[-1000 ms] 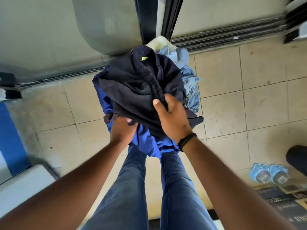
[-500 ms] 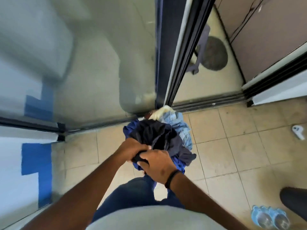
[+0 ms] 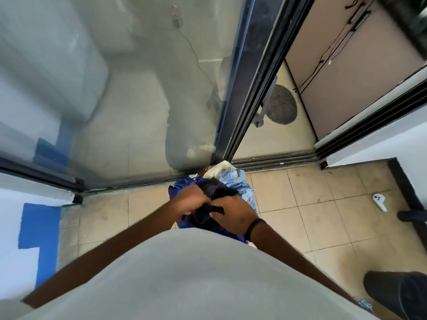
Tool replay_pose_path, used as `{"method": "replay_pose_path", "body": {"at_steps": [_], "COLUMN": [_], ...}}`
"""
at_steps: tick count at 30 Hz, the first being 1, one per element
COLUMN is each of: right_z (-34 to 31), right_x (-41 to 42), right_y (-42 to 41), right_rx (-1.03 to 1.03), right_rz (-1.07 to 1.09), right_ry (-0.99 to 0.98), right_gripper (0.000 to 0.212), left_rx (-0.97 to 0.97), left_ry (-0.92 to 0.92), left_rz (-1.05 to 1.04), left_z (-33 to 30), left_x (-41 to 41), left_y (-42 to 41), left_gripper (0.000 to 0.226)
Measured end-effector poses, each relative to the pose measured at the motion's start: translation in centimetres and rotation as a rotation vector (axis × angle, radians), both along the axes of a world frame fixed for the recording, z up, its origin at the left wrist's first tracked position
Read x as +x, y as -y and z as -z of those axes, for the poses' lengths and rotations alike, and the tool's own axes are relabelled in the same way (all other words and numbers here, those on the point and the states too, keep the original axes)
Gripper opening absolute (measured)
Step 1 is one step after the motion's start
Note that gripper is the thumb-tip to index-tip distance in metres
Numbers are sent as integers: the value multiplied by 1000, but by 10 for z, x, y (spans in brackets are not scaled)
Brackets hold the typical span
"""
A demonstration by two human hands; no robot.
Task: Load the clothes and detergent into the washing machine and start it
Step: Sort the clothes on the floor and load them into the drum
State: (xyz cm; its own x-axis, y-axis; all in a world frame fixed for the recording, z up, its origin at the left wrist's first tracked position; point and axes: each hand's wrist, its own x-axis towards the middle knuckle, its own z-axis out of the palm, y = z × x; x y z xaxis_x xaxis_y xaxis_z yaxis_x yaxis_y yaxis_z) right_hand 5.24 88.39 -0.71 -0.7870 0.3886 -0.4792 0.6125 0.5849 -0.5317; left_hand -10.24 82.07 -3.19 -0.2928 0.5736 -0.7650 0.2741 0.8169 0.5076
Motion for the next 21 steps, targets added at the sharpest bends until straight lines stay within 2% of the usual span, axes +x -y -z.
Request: {"method": "replay_pose_path", "body": {"at_steps": [3, 5, 8, 10, 15, 17, 19, 21], "right_z": [-6, -6, -5, -2, 11, 11, 9, 1], "right_x": [3, 5, 6, 7, 17, 22, 25, 23], "right_y": [-2, -10, -23, -29, -45, -50, -53, -57], "right_rx": [-57, 44, 153, 185, 165, 131, 126, 111], "right_rz": [172, 333, 370, 351, 496, 503, 534, 650], "right_ry": [-80, -155, -101, -59, 25, 114, 131, 25], "right_gripper": [24, 38, 65, 66, 27, 23, 22, 22], "left_rx": [224, 374, 530, 632, 982, 1073, 1099, 1043], "left_ry": [-304, -432, -480, -468, -399, -381, -400, -392], "left_rz": [61, 189, 449, 495, 331, 250, 182, 112], "left_z": [-6, -15, -40, -58, -105, -116, -118, -113], "left_x": [-3, -1, 5, 8, 1, -7, -16, -24], "left_y": [7, 11, 7, 2, -9, -12, -14, -13], "left_gripper": [27, 22, 10, 11, 35, 40, 42, 44]}}
